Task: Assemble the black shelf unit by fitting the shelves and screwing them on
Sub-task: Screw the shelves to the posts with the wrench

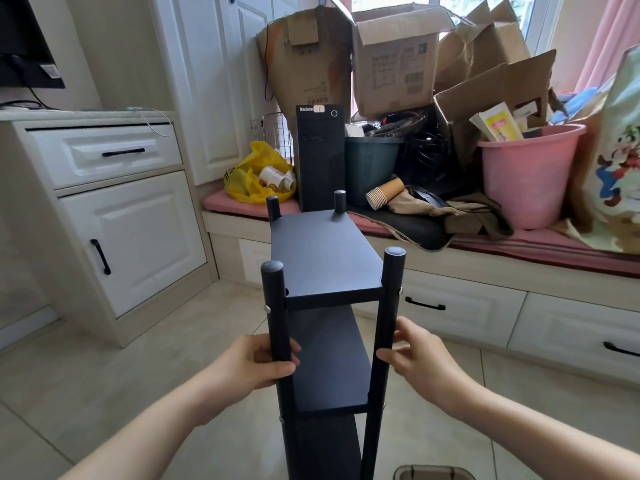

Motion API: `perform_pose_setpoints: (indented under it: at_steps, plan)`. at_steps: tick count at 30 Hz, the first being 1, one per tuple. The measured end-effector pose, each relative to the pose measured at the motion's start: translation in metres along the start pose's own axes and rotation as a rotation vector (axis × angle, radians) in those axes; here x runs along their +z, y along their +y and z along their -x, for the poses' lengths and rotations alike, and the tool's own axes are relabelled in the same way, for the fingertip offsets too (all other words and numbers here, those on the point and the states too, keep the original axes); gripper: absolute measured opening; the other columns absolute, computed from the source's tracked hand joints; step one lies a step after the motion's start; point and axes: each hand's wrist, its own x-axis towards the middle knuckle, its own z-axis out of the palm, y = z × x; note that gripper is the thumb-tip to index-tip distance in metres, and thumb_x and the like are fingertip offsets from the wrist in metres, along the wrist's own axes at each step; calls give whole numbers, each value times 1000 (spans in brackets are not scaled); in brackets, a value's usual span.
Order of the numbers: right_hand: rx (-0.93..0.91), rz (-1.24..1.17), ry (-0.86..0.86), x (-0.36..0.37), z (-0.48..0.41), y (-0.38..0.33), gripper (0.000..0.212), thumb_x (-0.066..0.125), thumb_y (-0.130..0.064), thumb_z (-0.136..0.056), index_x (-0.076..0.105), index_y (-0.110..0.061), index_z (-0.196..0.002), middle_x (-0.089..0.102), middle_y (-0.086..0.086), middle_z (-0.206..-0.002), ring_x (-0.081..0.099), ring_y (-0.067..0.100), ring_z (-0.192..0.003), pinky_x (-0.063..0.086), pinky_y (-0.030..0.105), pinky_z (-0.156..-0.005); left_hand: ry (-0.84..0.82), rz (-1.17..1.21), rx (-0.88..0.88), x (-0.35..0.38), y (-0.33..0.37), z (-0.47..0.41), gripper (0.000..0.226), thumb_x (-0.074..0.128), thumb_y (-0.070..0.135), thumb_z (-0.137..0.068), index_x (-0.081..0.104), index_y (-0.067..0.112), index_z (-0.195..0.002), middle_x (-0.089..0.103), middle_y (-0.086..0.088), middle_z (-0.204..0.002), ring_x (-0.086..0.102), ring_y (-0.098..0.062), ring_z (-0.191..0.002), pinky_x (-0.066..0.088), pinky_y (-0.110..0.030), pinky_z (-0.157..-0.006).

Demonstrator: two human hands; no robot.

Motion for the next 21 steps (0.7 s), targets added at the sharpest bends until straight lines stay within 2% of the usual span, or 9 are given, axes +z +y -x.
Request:
perform_pose_setpoints:
  at_steps: [1,3,4,7,9,16,21]
  plan:
    - [-10,1,11,0,0,0,23,66,-11,-92,59,-32,-97,67,-9,-98,67,-1,-78,46,9,-64,2,1,5,0,1,0,20,71,6,-93,73,17,-109,77,-3,-102,72,-15,-103,55,-40,-101]
    - [-18,-16,25,1,0,0,25,66,-9,-92,60,-33,-95,66,-9,-97,67,-2,-77,43,8,-61,5,0,14,1,2,0,21,70,5,-93,72,17,-111,77,-3,-101,72,-15,-103,55,-39,-100]
    - [-16,-30,29,1,0,0,25,66,-9,-92,60,-33,-95,66,-8,-98,67,0,-78,44,10,-63,3,-1,18,1,2,0,22,70,5,-93,71,17,-112,77,-3,-101,72,-14,-102,56,-38,-99]
    - [-1,-80,40,3,0,-3,19,64,-10,-94,60,-29,-97,65,-6,-100,68,6,-84,56,27,-77,4,1,30,-1,5,0,23,70,7,-93,71,18,-113,77,-2,-101,72,-15,-102,57,-36,-96]
    - [-5,-108,55,3,0,-7,16,63,-11,-95,60,-26,-98,65,-6,-101,68,8,-87,58,34,-83,12,10,38,-1,8,0,23,70,8,-93,71,20,-113,77,-1,-101,73,-14,-101,58,-35,-94]
    - [-33,-177,67,4,-1,-17,19,62,-10,-95,60,-28,-97,67,-10,-94,68,11,-88,58,38,-85,58,29,74,-3,12,4,26,69,8,-94,69,21,-116,77,-3,-99,73,-16,-98,60,-36,-91]
    - [-60,-248,60,1,0,-25,14,63,-12,-95,62,-25,-97,68,-9,-92,68,15,-90,59,42,-84,141,82,162,-7,19,4,27,65,5,-96,66,22,-117,76,-5,-96,74,-21,-92,62,-31,-75]
